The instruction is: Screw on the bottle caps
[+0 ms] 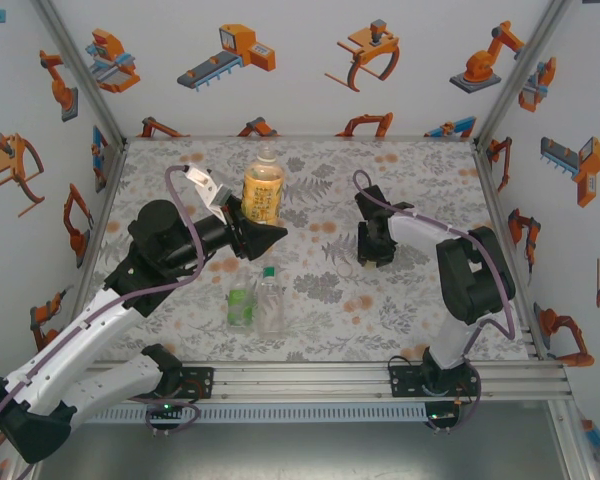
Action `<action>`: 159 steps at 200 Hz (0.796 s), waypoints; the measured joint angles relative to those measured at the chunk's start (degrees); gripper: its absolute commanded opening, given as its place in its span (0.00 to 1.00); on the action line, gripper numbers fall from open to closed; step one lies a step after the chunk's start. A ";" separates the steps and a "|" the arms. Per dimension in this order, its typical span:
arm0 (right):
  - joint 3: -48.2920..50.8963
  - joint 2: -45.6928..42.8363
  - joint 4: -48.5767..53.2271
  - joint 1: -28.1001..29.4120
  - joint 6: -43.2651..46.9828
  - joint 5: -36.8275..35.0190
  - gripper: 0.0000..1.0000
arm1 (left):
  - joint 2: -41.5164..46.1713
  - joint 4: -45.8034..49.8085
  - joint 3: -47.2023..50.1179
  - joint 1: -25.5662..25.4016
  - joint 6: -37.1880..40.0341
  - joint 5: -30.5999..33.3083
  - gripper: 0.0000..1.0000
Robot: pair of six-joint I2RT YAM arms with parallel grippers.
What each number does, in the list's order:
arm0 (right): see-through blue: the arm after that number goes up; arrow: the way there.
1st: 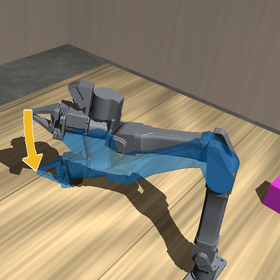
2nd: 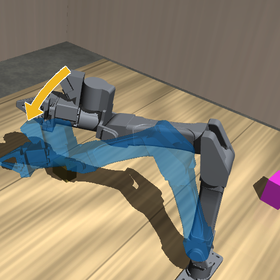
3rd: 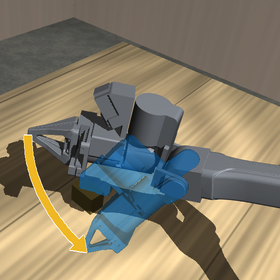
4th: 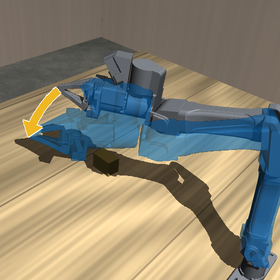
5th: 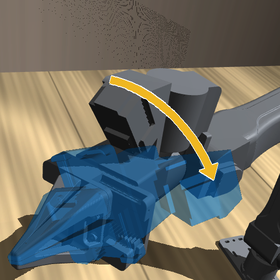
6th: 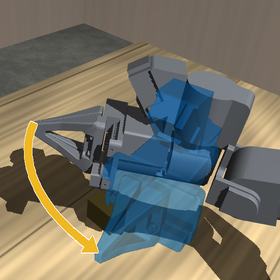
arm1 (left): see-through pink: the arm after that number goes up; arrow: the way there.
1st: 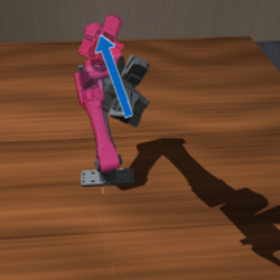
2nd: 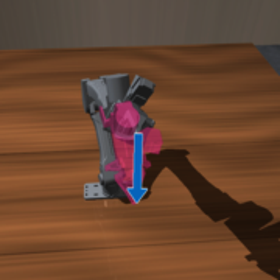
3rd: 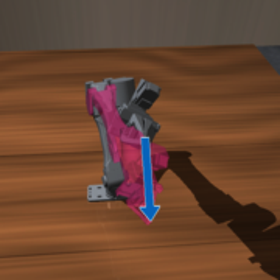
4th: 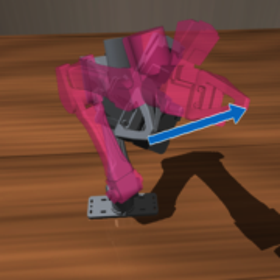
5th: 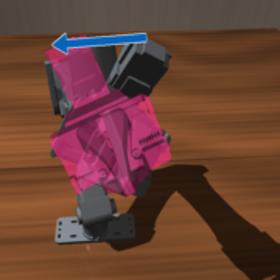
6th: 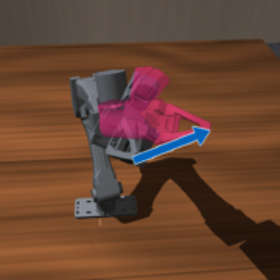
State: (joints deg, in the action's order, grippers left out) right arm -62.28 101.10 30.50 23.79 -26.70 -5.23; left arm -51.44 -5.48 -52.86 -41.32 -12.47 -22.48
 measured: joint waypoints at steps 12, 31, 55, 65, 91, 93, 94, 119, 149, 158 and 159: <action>0.00 0.02 -0.28 0.00 0.02 0.02 0.41 | 0.00 0.02 0.00 0.00 0.00 0.02 0.00; 0.00 0.11 -0.74 0.00 0.24 0.02 0.41 | 0.00 0.15 0.00 0.00 0.00 0.17 0.00; 0.00 0.15 -1.14 0.00 0.66 0.22 0.39 | -0.02 0.15 0.00 0.00 0.00 0.22 0.00; 0.00 0.17 -1.25 0.00 0.68 0.24 0.39 | -0.07 0.13 0.00 0.00 0.00 0.22 0.00; 0.00 0.24 -1.38 0.00 0.81 0.50 0.36 | -0.46 0.13 0.00 0.00 0.00 0.22 0.00; 0.00 0.24 -1.38 0.00 0.83 0.48 0.36 | -0.48 0.13 0.00 0.00 0.00 0.22 0.00; 0.00 0.24 -1.38 0.00 0.83 0.48 0.36 | -0.52 0.13 0.00 0.00 0.00 0.22 0.00; 0.00 0.24 -1.36 0.04 1.01 0.42 0.31 | -1.03 0.13 0.00 0.00 0.00 0.22 0.00; -0.02 0.13 -1.22 0.04 1.11 0.44 0.25 | -1.14 0.39 0.02 0.00 0.22 0.39 0.00; -0.02 -0.04 -1.09 0.04 1.14 0.44 0.23 | -1.16 0.76 0.02 0.00 0.74 0.48 0.00; -0.02 -0.04 -1.07 0.04 1.14 0.44 0.23 | -1.16 0.81 0.02 0.00 0.79 0.50 0.00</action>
State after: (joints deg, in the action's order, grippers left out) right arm -62.30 101.06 29.43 23.83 -25.56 -4.80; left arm -52.60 -4.67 -52.84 -41.32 -11.68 -21.98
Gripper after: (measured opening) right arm 0.354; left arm 0.537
